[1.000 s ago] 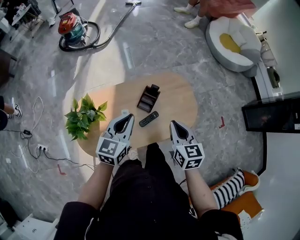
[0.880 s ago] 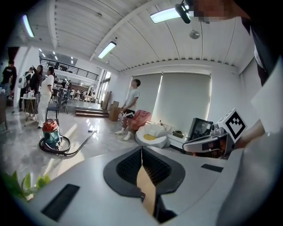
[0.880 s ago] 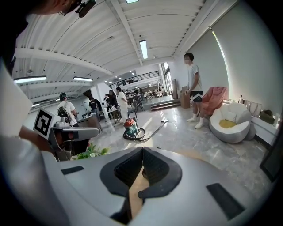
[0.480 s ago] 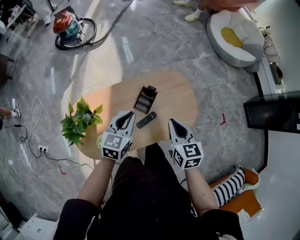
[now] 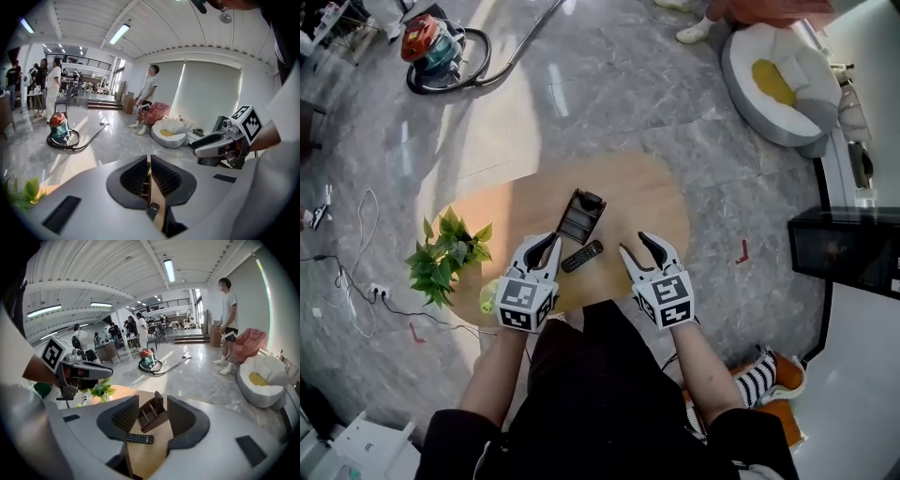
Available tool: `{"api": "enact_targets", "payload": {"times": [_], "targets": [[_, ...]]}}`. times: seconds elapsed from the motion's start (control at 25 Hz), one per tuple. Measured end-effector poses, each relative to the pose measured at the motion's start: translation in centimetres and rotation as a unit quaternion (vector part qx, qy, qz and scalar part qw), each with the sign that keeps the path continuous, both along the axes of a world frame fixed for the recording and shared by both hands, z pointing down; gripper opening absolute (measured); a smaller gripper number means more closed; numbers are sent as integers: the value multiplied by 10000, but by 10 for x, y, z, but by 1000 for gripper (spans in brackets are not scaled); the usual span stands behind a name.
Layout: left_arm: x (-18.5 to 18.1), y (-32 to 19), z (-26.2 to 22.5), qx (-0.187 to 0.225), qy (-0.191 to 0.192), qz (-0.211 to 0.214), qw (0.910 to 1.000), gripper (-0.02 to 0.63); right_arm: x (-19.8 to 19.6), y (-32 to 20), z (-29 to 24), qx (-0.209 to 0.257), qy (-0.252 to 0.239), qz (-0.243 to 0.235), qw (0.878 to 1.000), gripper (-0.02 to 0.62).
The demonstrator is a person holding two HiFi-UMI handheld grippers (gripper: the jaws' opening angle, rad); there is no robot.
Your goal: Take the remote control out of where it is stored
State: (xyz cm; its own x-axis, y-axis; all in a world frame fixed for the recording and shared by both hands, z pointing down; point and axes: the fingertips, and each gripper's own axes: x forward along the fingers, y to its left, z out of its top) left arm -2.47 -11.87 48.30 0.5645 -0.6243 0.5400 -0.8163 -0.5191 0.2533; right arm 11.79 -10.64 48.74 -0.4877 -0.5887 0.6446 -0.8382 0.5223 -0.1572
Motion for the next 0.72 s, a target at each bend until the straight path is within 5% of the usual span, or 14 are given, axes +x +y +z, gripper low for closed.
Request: {"api": "enact_targets", "payload": {"times": [0.4, 0.52, 0.72], "targets": [[-24, -3, 17, -222, -116, -768, 9967, 9, -43, -70, 98, -421, 611, -1305, 9887, 198], [-39, 12, 27, -441, -195, -978, 9940, 9, -59, -83, 133, -599, 893, -1534, 9823, 255], [-59, 35, 40, -704, -350, -1253, 9890, 9, -74, -98, 179, -707, 1420, -1871, 9694, 256]]}}
